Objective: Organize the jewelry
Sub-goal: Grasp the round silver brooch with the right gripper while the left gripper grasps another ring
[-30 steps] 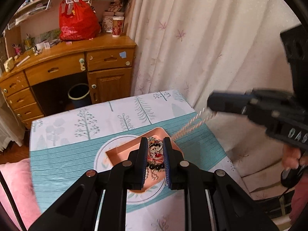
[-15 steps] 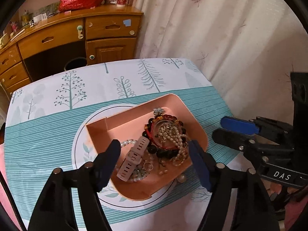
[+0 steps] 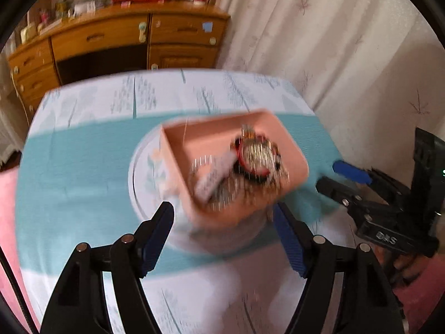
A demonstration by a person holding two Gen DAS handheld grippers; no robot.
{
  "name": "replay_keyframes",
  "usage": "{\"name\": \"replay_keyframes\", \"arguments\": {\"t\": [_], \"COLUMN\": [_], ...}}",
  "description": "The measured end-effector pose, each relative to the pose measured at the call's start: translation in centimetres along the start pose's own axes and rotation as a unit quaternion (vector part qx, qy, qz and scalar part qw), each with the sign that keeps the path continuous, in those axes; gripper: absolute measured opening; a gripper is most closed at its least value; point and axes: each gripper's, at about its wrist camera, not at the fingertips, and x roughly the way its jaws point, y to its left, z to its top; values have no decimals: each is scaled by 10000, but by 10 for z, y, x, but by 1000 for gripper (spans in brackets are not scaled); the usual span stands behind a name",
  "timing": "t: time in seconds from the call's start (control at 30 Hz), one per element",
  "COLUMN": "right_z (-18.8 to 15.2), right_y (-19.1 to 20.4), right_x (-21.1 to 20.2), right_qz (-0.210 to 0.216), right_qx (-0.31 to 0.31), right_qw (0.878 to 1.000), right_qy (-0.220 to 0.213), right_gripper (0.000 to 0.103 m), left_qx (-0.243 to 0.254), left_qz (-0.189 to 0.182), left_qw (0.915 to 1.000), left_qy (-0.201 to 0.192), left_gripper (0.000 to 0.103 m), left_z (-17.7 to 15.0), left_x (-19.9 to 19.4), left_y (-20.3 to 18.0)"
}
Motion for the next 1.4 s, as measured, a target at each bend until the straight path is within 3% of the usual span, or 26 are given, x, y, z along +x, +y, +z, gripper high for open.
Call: {"name": "replay_keyframes", "arguments": {"t": [0.2,0.5,0.67,0.83,0.9,1.03,1.1,1.4], "right_z": [-28,-59,-60,-55,-55,-53,-51,-46], "right_y": [15,38,44,47,48,47,46,41], "right_x": [15,33,38,50,53,54,56,55], "right_qz": [-12,227,346,368,352,319,283,369], "right_qx": [-924,-1888,-1923,-1810,-1807,-1737,-1690,-1472], "right_qw": [9954,9811,9800,9814,9814,9831,9841,9870], "right_qy": [259,366,380,515,540,481,471,521], "right_gripper": [68,68,67,46,44,32,19,14], "left_qx": [135,1055,1428,1651,1727,1857,1836,1620], "left_qz": [-74,-212,-23,22,5,87,78,121], "left_qw": [9983,9891,9846,9817,9804,9780,9784,9833], "left_qy": [558,1003,1013,950,945,951,945,820], "left_gripper": [70,46,31,21,12,8,8,8], "left_z": [-41,-83,-91,-95,-97,-100,-100,-88], "left_x": [5,21,31,38,41,45,47,46], "left_y": [-4,-36,-46,-54,-58,-66,-66,-56]}}
